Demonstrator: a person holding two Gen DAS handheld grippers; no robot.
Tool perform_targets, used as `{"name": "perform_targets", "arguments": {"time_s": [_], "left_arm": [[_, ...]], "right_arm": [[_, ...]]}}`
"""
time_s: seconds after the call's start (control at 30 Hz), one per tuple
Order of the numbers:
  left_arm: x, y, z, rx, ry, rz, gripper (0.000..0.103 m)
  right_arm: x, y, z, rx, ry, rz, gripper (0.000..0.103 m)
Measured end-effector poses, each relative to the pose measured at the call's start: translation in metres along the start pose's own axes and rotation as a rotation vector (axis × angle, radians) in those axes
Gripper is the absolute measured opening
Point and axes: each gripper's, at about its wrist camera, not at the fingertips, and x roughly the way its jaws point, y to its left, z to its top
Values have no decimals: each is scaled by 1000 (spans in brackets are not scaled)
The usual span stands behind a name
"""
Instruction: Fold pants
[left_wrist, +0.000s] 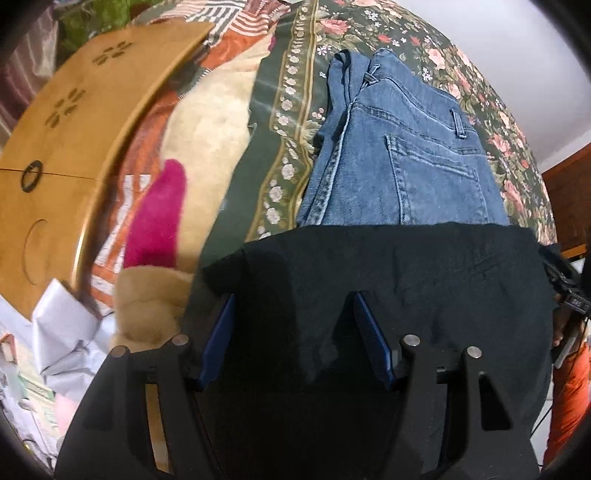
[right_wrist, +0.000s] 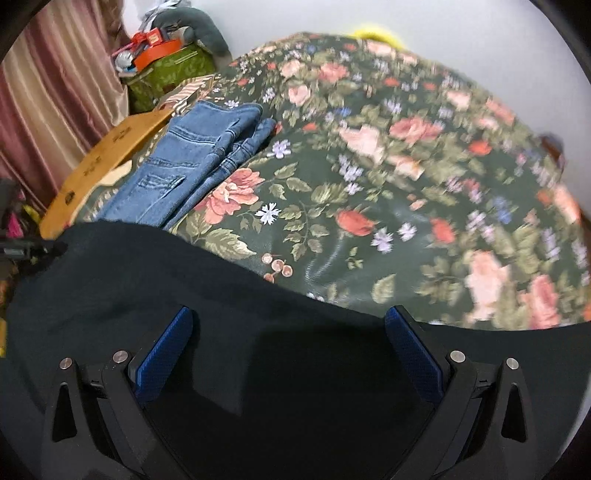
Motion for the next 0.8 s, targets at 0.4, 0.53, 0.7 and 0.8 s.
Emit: {"name": "perform_targets", "arguments": {"time_s": [0.4,0.53,0.7,0.8], "left_arm": [[-1,-10,8,19,-58,88,34],[-18,-20,3,48,-129,112,16],[-59,-33,-4,80,-226,92,12],[-86,-37,-10,85,-260,55,12]], "right_arm": [[-3,33,-1,-69,16,-17,21],[-7,34,-6,-9,-4,-54,7],[-31,49,-15,9,-83,-100,5],[-53,55,-20,5,-124,-99,5]]}}
